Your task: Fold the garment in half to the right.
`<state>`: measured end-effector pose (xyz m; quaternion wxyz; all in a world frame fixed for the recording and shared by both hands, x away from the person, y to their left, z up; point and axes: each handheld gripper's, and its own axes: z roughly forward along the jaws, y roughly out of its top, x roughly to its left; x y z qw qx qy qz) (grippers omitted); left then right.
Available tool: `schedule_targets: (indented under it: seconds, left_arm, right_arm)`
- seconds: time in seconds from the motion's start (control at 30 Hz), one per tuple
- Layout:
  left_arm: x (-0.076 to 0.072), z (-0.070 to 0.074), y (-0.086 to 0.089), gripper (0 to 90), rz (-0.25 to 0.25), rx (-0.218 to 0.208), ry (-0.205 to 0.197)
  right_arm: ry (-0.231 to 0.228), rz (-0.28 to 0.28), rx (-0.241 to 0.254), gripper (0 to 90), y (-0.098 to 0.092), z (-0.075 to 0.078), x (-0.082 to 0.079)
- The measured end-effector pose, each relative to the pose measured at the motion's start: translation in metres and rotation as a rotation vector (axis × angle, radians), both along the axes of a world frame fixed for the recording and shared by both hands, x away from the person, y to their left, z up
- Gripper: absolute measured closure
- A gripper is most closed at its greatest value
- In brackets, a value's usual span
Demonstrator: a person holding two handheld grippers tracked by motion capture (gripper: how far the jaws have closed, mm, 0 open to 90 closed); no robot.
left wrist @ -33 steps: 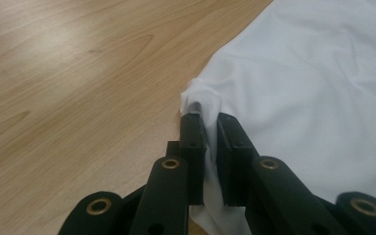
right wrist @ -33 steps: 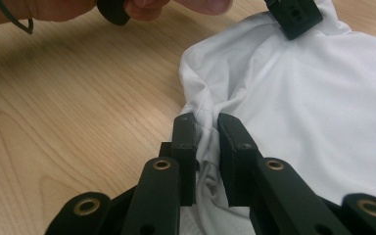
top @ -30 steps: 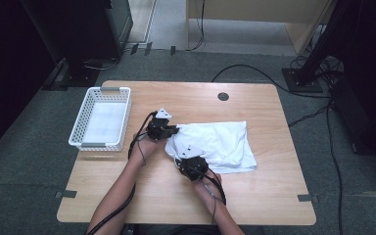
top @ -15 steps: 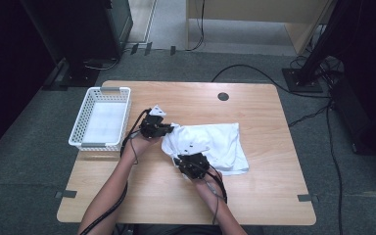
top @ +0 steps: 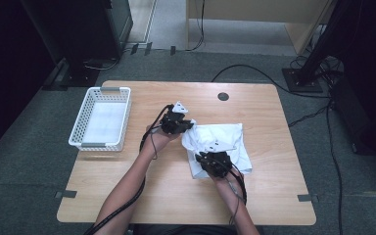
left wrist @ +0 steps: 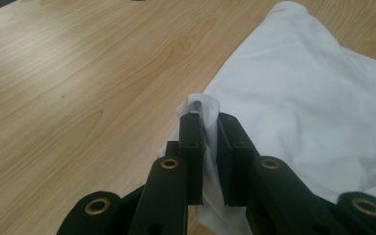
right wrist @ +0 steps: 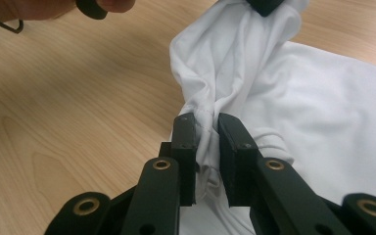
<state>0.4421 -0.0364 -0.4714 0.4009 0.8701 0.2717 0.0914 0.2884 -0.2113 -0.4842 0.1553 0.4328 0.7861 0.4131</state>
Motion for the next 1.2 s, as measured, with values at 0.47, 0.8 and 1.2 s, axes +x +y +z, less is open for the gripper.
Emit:
schedule_targets:
  seconds: [0.47,0.8,1.2]
  left_arm:
    - [0.004,-0.028,-0.021,83.7,-0.017,0.014,0.014]
    - [0.002,-0.033,-0.015,83.6,-0.033,0.039,0.015]
    - [-0.002,-0.033,0.027,83.4,-0.003,0.032,0.034]
  right_arm:
    - [0.011,-0.072,-0.102,79.5,-0.019,-0.015,0.000]
    - [0.021,-0.060,-0.092,79.4,-0.013,-0.024,0.001]
    - [0.023,0.032,-0.077,79.1,0.027,-0.024,0.001]
